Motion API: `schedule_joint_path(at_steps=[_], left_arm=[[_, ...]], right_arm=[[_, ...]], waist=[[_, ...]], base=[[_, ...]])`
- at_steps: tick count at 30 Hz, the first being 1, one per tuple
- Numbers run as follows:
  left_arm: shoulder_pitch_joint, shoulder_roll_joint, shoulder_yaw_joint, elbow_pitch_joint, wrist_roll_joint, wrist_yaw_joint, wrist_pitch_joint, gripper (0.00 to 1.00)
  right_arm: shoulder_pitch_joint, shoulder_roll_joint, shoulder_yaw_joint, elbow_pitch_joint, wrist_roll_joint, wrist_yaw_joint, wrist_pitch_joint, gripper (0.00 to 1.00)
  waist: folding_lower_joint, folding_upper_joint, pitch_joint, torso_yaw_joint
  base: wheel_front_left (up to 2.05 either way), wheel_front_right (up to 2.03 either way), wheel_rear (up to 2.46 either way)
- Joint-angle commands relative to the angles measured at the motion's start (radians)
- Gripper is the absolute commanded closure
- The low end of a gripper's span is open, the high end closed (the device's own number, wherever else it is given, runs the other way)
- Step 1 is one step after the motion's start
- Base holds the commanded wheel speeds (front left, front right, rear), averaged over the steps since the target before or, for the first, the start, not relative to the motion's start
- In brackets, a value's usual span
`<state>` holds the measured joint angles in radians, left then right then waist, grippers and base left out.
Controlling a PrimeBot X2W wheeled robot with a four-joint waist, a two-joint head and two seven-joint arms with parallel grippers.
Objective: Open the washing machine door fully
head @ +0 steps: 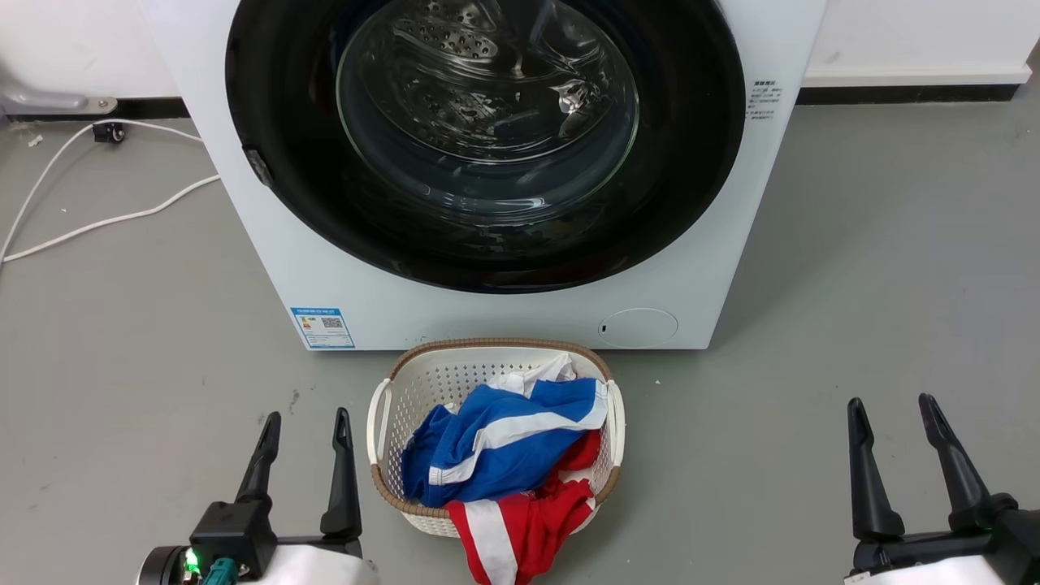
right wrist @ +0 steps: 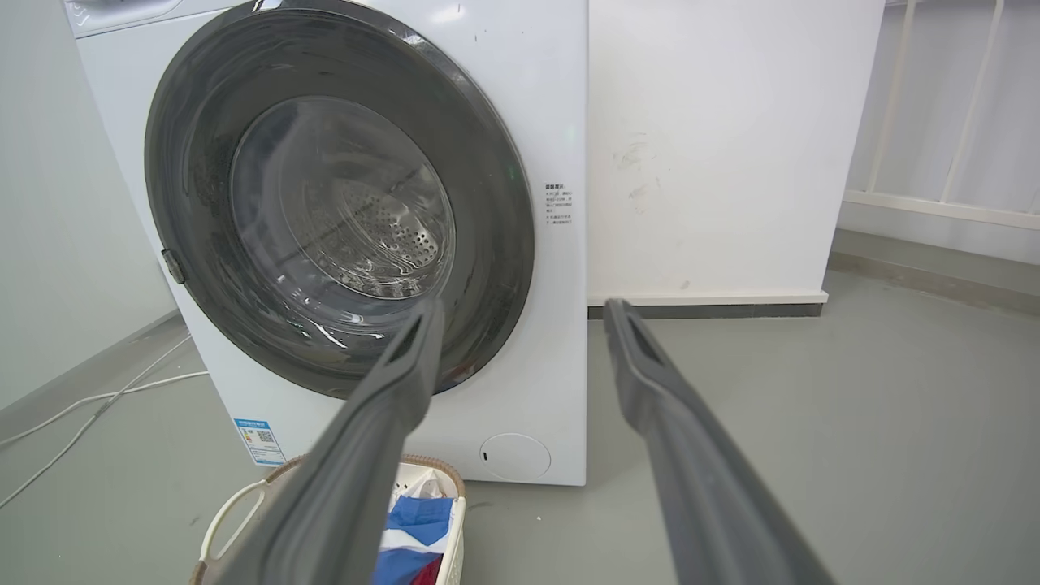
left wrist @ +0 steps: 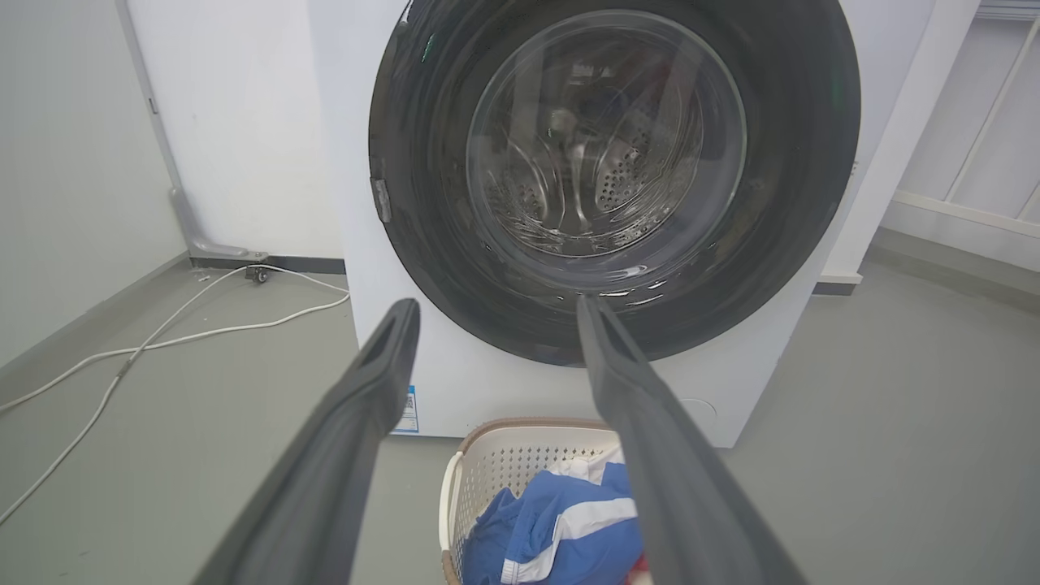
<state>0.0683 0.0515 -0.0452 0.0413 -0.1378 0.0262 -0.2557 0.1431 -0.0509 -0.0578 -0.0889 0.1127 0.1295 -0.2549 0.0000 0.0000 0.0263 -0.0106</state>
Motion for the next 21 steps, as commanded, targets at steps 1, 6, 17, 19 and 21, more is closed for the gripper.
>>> schedule_joint_path(at_steps=[1, 6, 17, 19, 21], left_arm=[[0.009, -0.001, 0.001, 0.0, 0.017, -0.003, -0.006, 0.0], [0.011, -0.001, -0.004, 0.015, 0.005, 0.005, -0.01, 0.0], [0.012, -0.001, -0.006, 0.033, -0.015, 0.012, -0.01, 0.0], [0.013, -0.001, -0.005, 0.035, -0.012, 0.015, -0.01, 0.0], [0.012, -0.001, -0.006, 0.036, -0.012, 0.016, -0.01, 0.0]], right_arm=[[0.006, 0.001, -0.001, -0.005, -0.017, 0.002, -0.008, 0.0], [0.012, 0.001, 0.003, 0.0, -0.023, 0.002, -0.011, 0.0], [0.017, 0.001, 0.006, 0.021, 0.001, 0.001, -0.011, 0.0], [0.018, 0.001, 0.008, 0.026, 0.003, 0.001, -0.011, 0.0], [0.017, 0.001, 0.008, 0.031, 0.002, 0.001, -0.011, 0.0]], waist=[[0.0, 0.0, 0.0, 0.0], [0.0, 0.0, -0.001, 0.0], [0.0, 0.0, -0.004, 0.001], [0.0, 0.0, -0.004, 0.002], [0.0, 0.0, -0.004, 0.002]], base=[[0.0, 0.0, 0.0], [0.0, 0.0, 0.0], [0.0, 0.0, 0.0], [0.0, 0.0, 0.0], [0.0, 0.0, 0.0]])
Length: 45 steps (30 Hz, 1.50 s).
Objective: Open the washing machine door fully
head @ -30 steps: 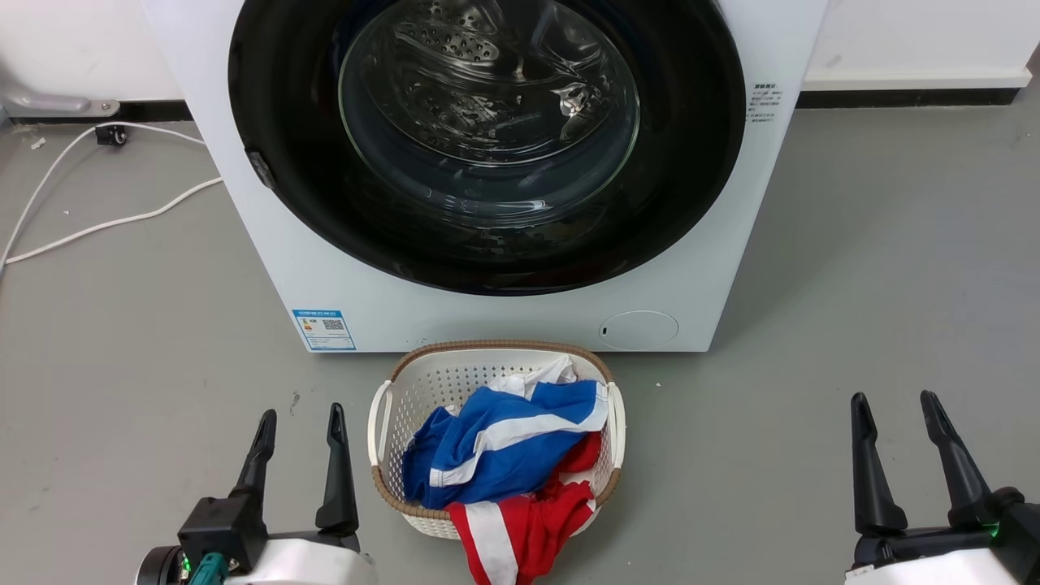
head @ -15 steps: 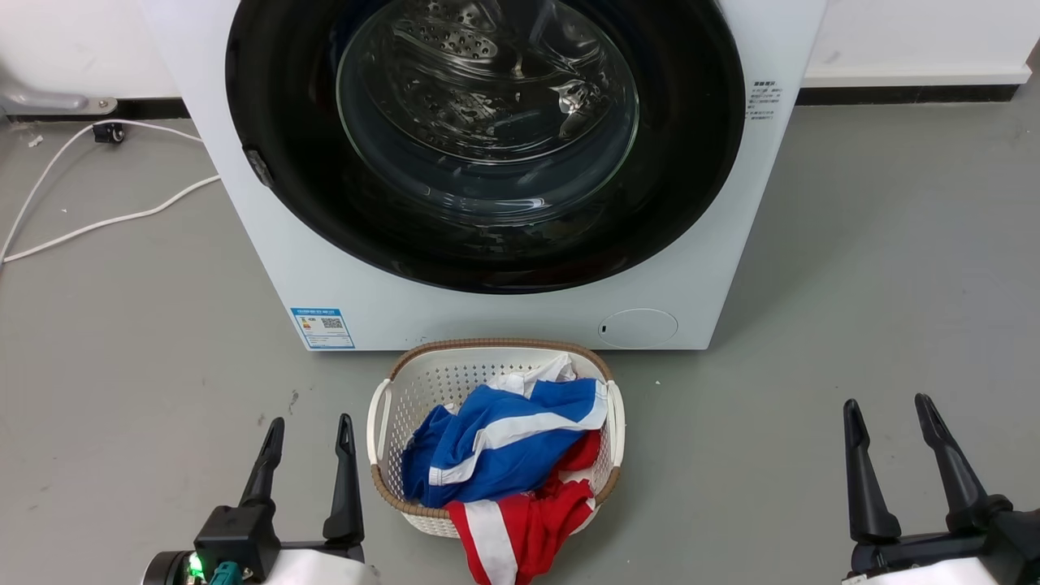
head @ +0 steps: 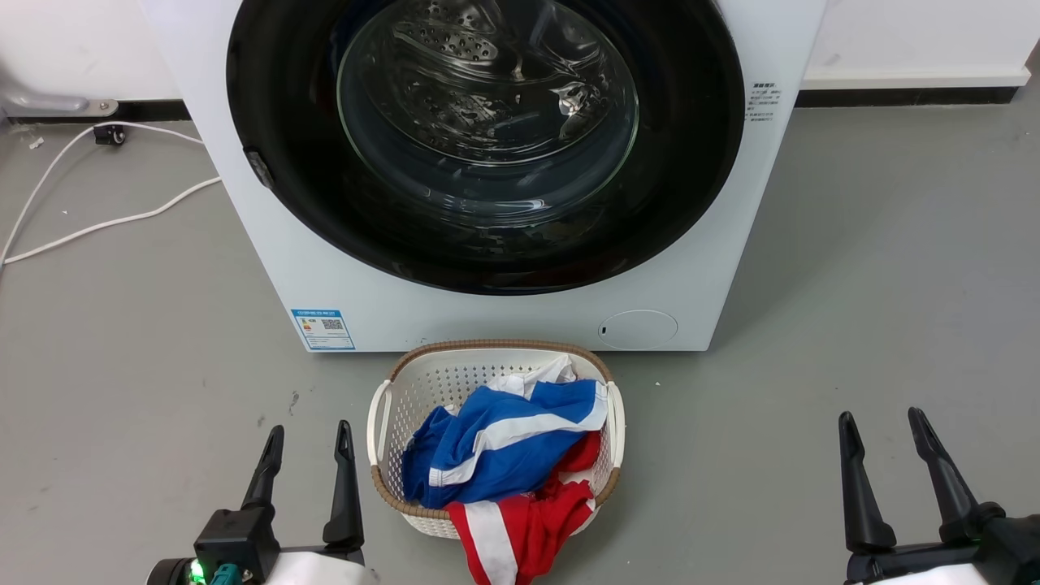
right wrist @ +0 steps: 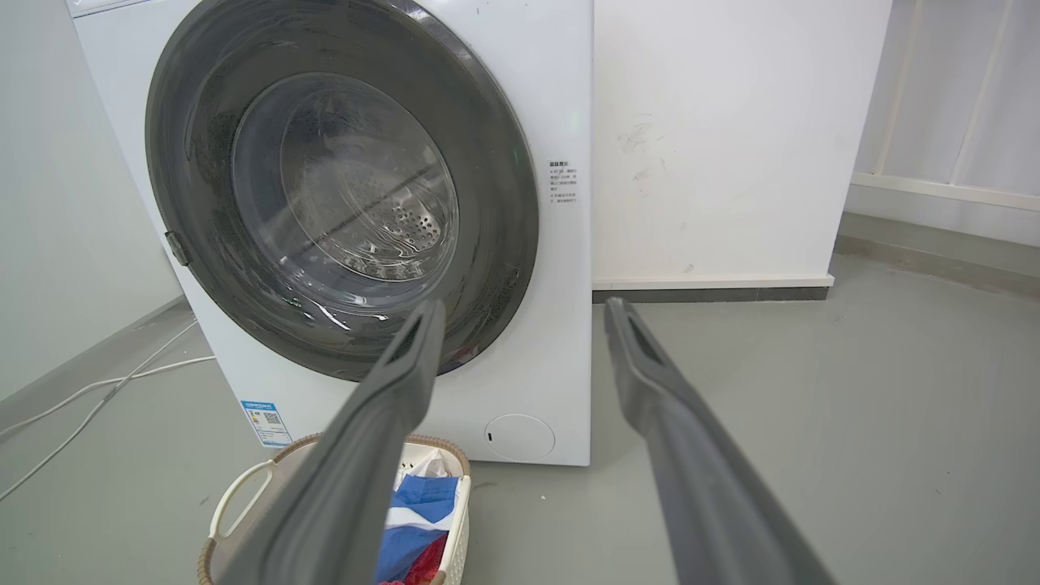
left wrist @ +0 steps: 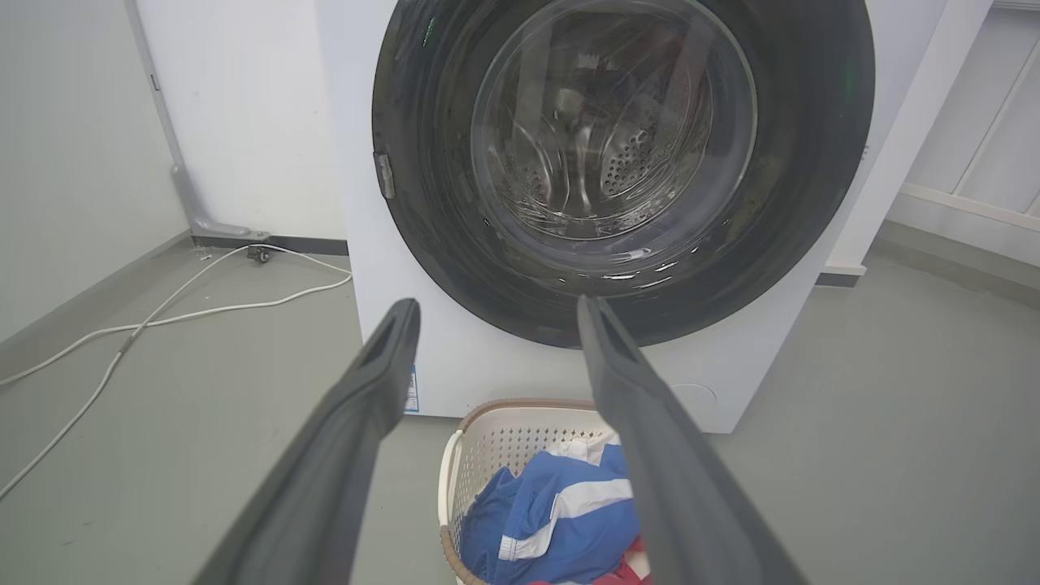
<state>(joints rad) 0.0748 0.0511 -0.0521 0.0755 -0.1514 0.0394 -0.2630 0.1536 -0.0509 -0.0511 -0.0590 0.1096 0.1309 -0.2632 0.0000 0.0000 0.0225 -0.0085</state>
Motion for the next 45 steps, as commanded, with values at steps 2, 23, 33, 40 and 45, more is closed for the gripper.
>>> schedule_joint_path(at_steps=[2, 23, 33, 40, 45], left_arm=[[0.005, -0.001, 0.0, 0.002, 0.002, 0.006, -0.003, 0.0], [0.006, -0.001, 0.002, 0.0, 0.0, 0.014, -0.003, 0.0], [0.004, -0.001, 0.003, 0.003, -0.007, 0.016, -0.003, 0.0], [0.003, -0.001, 0.005, 0.001, -0.005, 0.016, -0.003, 0.0], [0.0, -0.001, 0.006, -0.002, 0.003, 0.017, -0.003, 0.0]], right_arm=[[0.006, 0.001, 0.002, 0.005, 0.005, 0.0, -0.002, 0.0], [-0.03, 0.001, -0.005, 0.002, 0.776, 0.0, -0.002, 1.0], [-0.011, -0.009, 0.121, -0.034, 1.159, 0.0, -0.001, 1.0], [0.007, -0.061, 0.149, -0.1, 1.402, 0.0, 0.077, 1.0], [0.017, -0.053, 0.102, -0.122, 1.537, 0.0, 0.125, 1.0]], waist=[[0.0, 0.0, 0.001, 0.001], [0.0, 0.0, -0.006, -0.001], [0.0, 0.0, -0.003, 0.001], [0.0, 0.0, 0.001, -0.002], [0.0, 0.0, 0.006, -0.001]], base=[[0.0, 0.0, 0.0], [0.0, 0.0, 0.0], [0.0, 0.0, 0.0], [0.0, 0.0, 0.0], [0.0, 0.0, 0.0]])
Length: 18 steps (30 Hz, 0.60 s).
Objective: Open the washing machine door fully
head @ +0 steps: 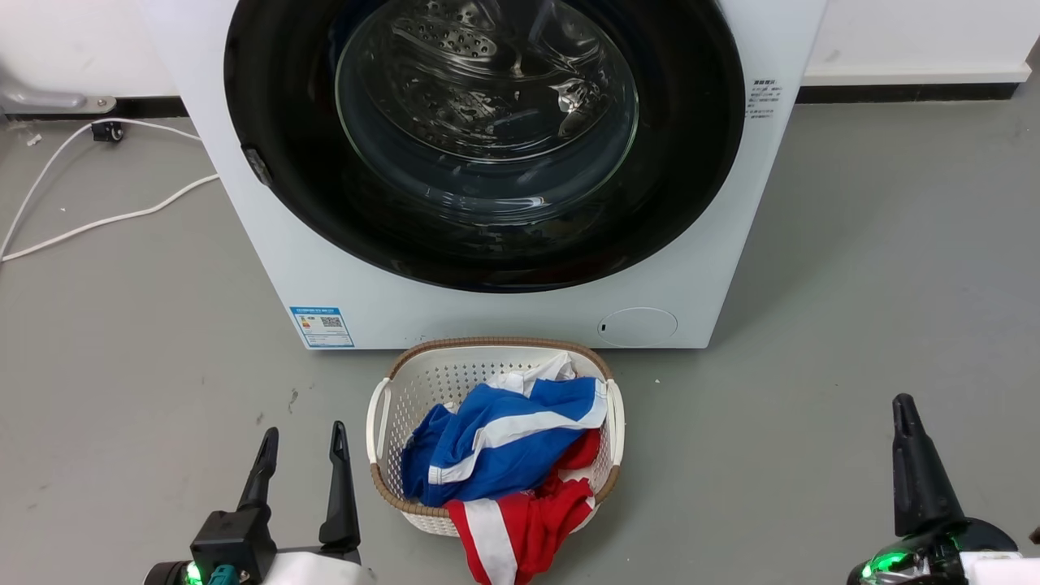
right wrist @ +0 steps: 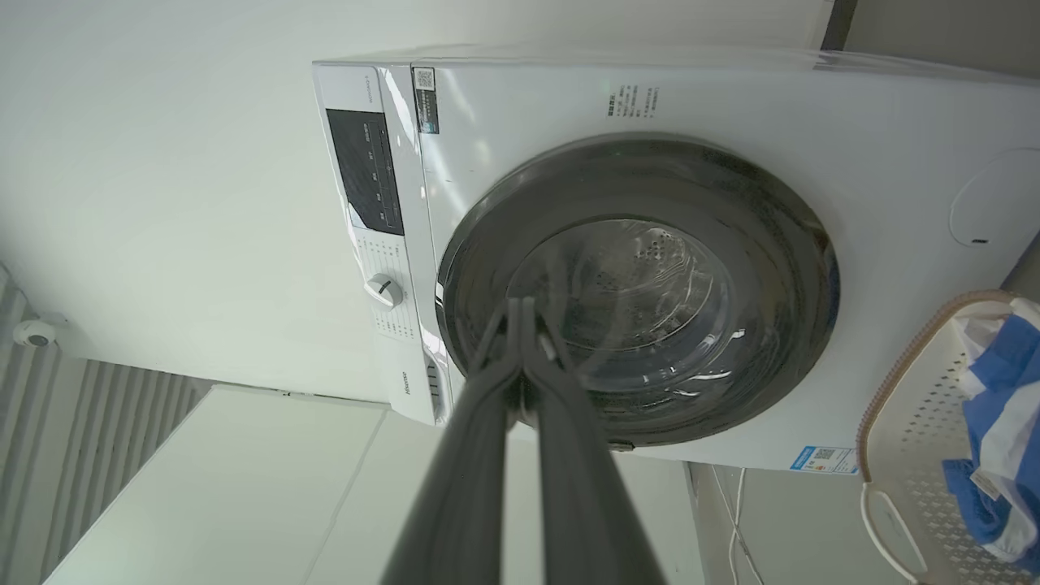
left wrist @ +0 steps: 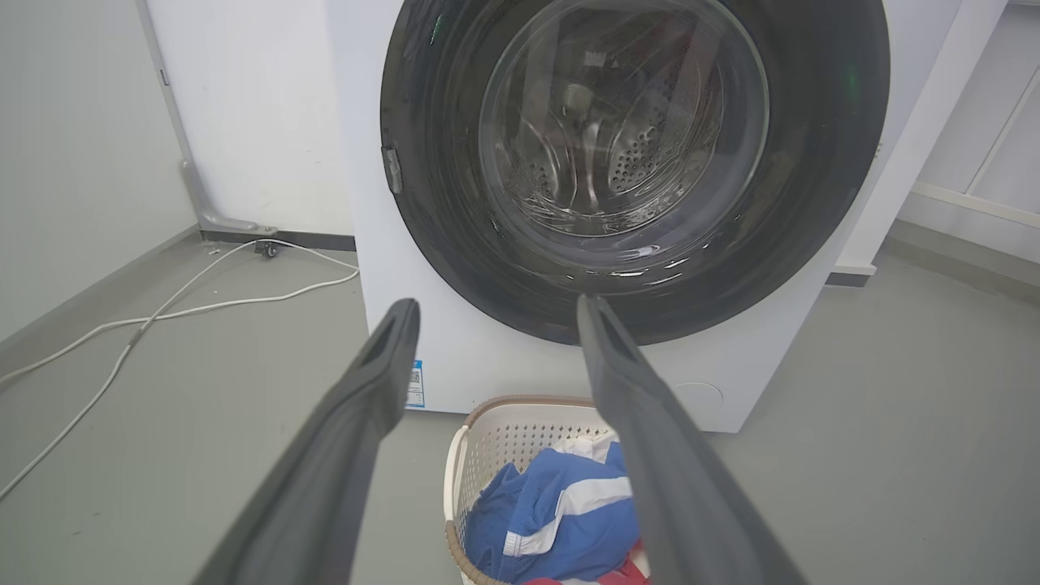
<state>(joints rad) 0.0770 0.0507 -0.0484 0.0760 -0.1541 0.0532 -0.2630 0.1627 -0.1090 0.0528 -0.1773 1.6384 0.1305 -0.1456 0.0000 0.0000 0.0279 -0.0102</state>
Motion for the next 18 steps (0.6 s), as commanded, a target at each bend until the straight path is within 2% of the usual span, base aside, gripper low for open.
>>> schedule_joint_path(at_steps=[1, 7, 11, 18], left_arm=[[-0.004, 0.0, 0.003, -0.002, 0.007, 0.003, -0.003, 0.0], [-0.008, 0.0, 0.006, -0.004, 0.011, 0.005, -0.003, 0.0], [-0.01, 0.0, 0.01, -0.007, 0.018, 0.006, -0.003, 0.0], [-0.02, 0.0, 0.012, -0.015, 0.027, 0.011, -0.003, 0.0]], right_arm=[[0.01, 0.008, -0.01, -0.004, 0.034, 0.0, 0.026, 1.0], [0.028, 0.027, -0.047, 0.006, 0.112, 0.0, 0.141, 1.0], [0.032, 0.038, -0.07, 0.018, 0.102, 0.0, 0.19, 1.0], [0.011, 0.05, -0.109, 0.043, 0.059, 0.0, 0.213, 1.0]], waist=[[0.0, 0.0, 0.002, 0.001], [0.0, 0.0, 0.008, 0.005], [0.0, 0.0, 0.014, 0.007], [0.0, 0.0, 0.032, 0.013]], base=[[0.0, 0.0, 0.0], [0.0, 0.0, 0.0], [0.0, 0.0, 0.0], [0.0, 0.0, 0.0]])
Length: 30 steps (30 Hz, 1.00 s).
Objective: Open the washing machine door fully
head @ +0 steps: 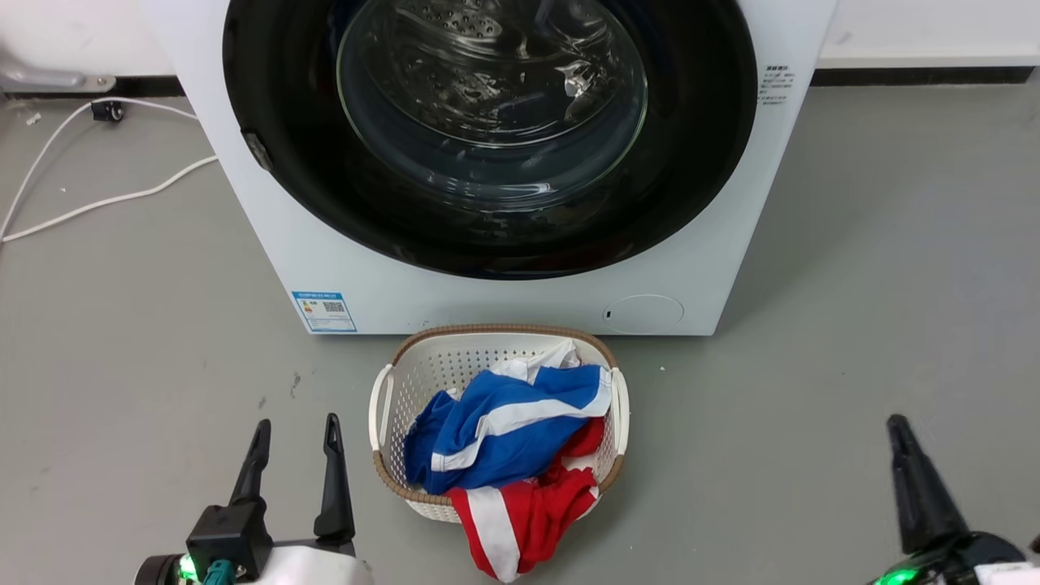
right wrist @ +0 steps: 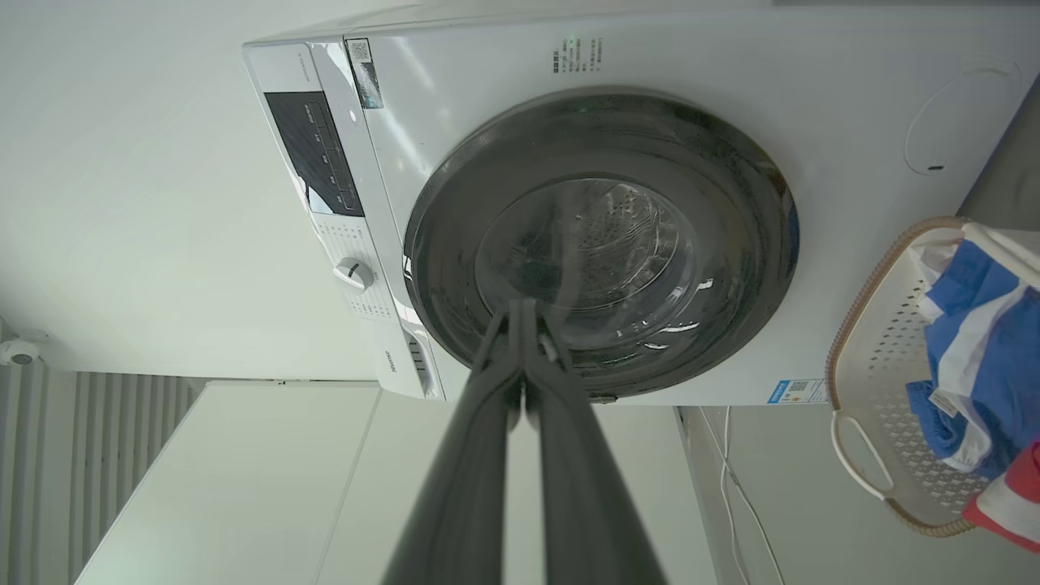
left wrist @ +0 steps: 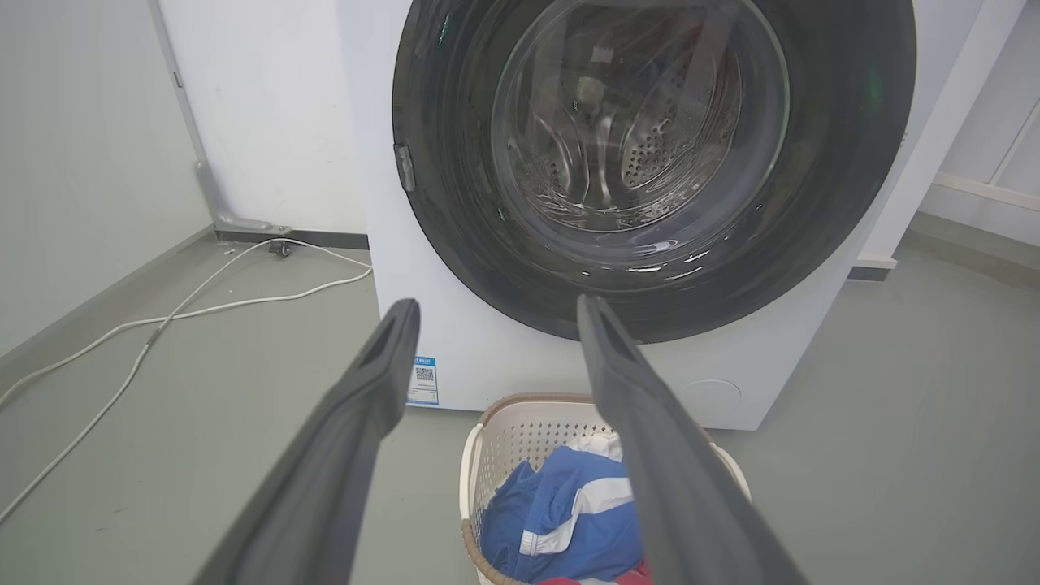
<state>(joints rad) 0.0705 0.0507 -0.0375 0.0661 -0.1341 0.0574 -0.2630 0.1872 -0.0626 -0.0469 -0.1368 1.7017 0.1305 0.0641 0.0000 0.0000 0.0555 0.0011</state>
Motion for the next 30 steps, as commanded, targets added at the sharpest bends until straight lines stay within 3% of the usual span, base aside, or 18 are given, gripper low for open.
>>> schedule_joint_path(at_steps=[1, 8, 15, 30], left_arm=[[-0.016, 0.0, 0.002, -0.007, 0.011, 0.007, -0.003, 0.0], [-0.049, 0.0, 0.001, -0.022, 0.029, 0.012, -0.003, 0.0], [-0.101, 0.0, 0.0, -0.05, 0.058, 0.013, -0.003, 0.0], [-0.235, 0.0, -0.045, -0.107, 0.052, 0.026, -0.003, 0.0]], right_arm=[[-0.025, 0.003, -0.025, 0.009, -0.009, 0.0, 0.0, 1.0], [-0.149, -0.044, -0.131, 0.063, -0.034, 0.0, 0.013, 1.0], [-0.379, -0.145, -0.205, 0.174, -0.053, 0.0, 0.056, 1.0], [-0.88, -0.345, -0.147, 0.42, -0.11, 0.0, 0.204, 1.0]], waist=[[0.0, 0.0, 0.01, 0.003], [0.0, 0.0, 0.062, 0.014], [0.0, 0.0, 0.144, 0.04], [0.0, 0.0, 0.368, 0.116]], base=[[0.0, 0.0, 0.0], [0.0, 0.0, 0.0], [0.0, 0.0, 0.0], [0.0, 0.0, 0.0]])
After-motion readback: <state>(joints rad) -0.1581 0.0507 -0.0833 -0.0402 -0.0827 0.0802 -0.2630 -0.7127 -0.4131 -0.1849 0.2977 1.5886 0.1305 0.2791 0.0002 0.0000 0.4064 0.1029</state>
